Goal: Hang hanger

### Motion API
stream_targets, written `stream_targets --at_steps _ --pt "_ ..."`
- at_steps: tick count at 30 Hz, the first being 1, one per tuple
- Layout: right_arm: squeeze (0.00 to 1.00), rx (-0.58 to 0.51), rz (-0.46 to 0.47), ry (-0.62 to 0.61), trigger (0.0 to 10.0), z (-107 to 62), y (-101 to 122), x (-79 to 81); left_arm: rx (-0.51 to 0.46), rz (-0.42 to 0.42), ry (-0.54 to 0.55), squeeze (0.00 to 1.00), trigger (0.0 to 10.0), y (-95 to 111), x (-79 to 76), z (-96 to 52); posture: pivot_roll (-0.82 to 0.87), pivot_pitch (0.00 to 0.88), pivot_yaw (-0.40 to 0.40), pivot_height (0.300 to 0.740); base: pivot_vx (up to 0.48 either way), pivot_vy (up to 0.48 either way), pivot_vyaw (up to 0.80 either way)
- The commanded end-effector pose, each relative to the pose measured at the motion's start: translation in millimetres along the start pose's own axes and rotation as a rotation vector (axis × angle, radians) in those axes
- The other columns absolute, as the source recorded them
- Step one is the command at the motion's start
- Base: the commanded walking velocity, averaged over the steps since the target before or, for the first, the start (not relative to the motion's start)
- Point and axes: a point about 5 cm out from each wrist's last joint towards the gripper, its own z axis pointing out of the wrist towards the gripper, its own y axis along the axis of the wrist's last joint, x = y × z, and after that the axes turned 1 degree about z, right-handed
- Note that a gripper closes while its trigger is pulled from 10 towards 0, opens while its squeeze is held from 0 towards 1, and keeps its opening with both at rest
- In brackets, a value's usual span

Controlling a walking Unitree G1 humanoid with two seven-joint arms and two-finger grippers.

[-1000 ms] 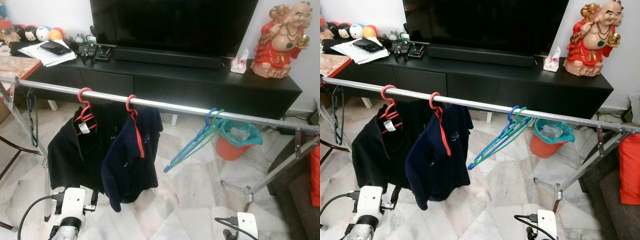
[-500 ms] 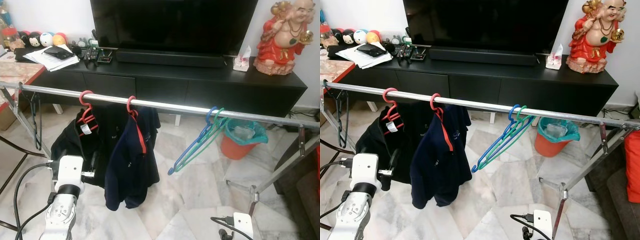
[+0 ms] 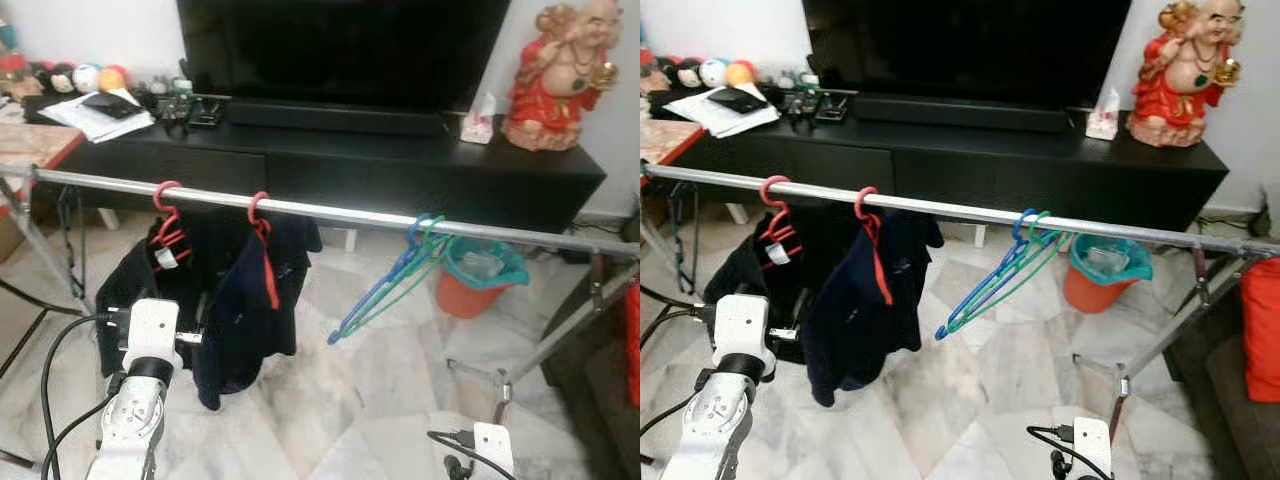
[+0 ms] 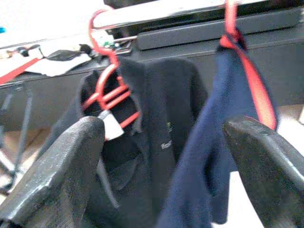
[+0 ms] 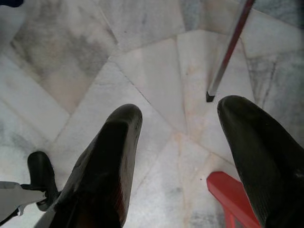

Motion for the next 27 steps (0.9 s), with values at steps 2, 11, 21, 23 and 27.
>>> stream_targets --at_steps 2,11,21,23,27 --pt "0.0 0.002 -0.006 -0.008 10.0 -0.2 0.4 -3.6 -0.002 -0.012 -0.022 0.0 10.0 3.7 -3.6 -0.8 0.09 0.0 -0.087 0.74 0.0 0.0 -0.72" --pt "0.0 -0.01 -0.006 -0.013 10.0 -0.2 1.4 -3.6 -0.019 -0.015 -0.028 0.0 10.0 12.3 -5.8 0.6 0.09 0.0 -0.085 0.74 0.0 0.0 -0.31" --pt "0.0 -0.01 -0.006 -0.013 10.0 -0.1 1.2 -2.7 -0.029 -0.017 -0.035 0.0 10.0 18.2 -7.5 1.2 0.09 0.0 -0.08 0.74 0.0 0.0 0.0" --pt "0.0 -0.01 -0.006 -0.013 10.0 -0.1 1.1 -2.5 -0.03 -0.017 -0.035 0.0 10.0 18.5 -7.3 1.3 0.09 0.0 -0.079 0.74 0.0 0.0 0.0" --pt "0.0 -0.009 -0.004 -0.013 10.0 -0.1 0.7 -1.8 -0.035 -0.018 -0.04 0.0 10.0 20.4 -7.7 2.1 0.09 0.0 -0.075 0.74 0.0 0.0 0.0"
